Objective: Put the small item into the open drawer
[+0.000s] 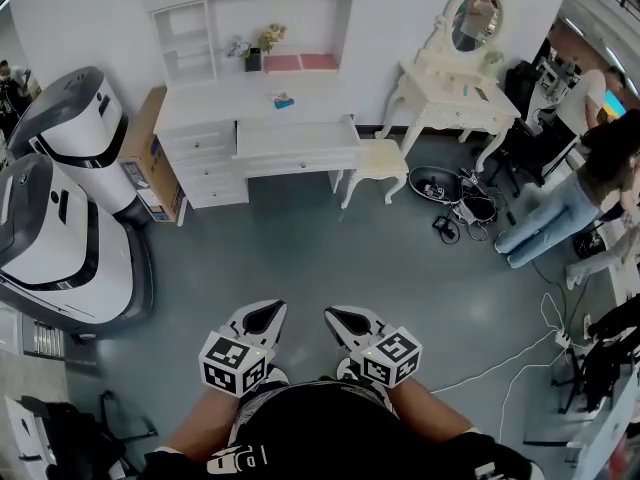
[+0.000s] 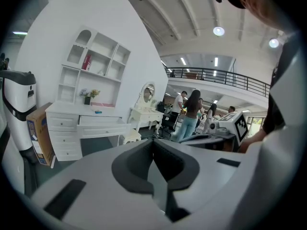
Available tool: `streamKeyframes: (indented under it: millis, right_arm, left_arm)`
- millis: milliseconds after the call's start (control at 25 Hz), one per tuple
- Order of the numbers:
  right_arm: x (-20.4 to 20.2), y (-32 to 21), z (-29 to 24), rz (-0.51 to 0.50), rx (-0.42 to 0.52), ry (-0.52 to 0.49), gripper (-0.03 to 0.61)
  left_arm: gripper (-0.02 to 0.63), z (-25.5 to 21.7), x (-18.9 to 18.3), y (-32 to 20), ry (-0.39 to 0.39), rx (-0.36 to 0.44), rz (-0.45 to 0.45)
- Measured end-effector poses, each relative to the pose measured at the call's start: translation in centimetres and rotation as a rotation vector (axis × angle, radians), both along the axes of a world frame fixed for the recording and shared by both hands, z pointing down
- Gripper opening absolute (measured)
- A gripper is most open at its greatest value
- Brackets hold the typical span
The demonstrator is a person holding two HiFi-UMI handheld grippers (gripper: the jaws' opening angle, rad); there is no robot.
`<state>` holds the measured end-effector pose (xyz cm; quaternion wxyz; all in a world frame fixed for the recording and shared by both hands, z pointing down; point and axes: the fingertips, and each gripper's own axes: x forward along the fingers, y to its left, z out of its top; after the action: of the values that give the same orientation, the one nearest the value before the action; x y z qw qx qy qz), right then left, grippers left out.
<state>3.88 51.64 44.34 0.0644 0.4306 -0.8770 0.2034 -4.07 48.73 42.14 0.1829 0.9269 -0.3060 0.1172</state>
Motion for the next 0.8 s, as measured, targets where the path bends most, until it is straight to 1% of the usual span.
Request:
streamKeyframes:
  millis: [120,320,400,480,600,800]
  right_arm:
    - [-1.3,-0.3,-0.1,0.021,0.003,-0.005,0.009]
    - [-3.8,-0.3,0.0,0.051,0.010,-0.008,0.009]
    - [-3.9,0.0,0.6,0.070,-0.004,0.002,0.009]
    - [-3.8,0.4,1.5,0.085,-0.038,0.002,0.009]
    - [-4.3,0.8,2.1,0.083,-0.073,0.010,0.009]
    - [-5.4,-0.5,2.3,0.050,-0.072,0.021,0.009]
  left_arm:
    - [0.014,-0.1,-1.4,-0.1,-0.007,0.012,0.015]
    - [0.014,0.7,-4.5,-0.2,-0.001,0.008,0.020]
    - [0.014,1.3,-5.3,-0.1,-0.004,-0.002,0.021]
    - [0.014,2.1,-6.0,0.2,-0.008,-0.020,0.020]
    - [0.014,2.9,-6.9,0.5,-0.003,-0.044,0.014]
    - [0.014,3.9,-7.0,-0.7,0.004,-0.053,0.001]
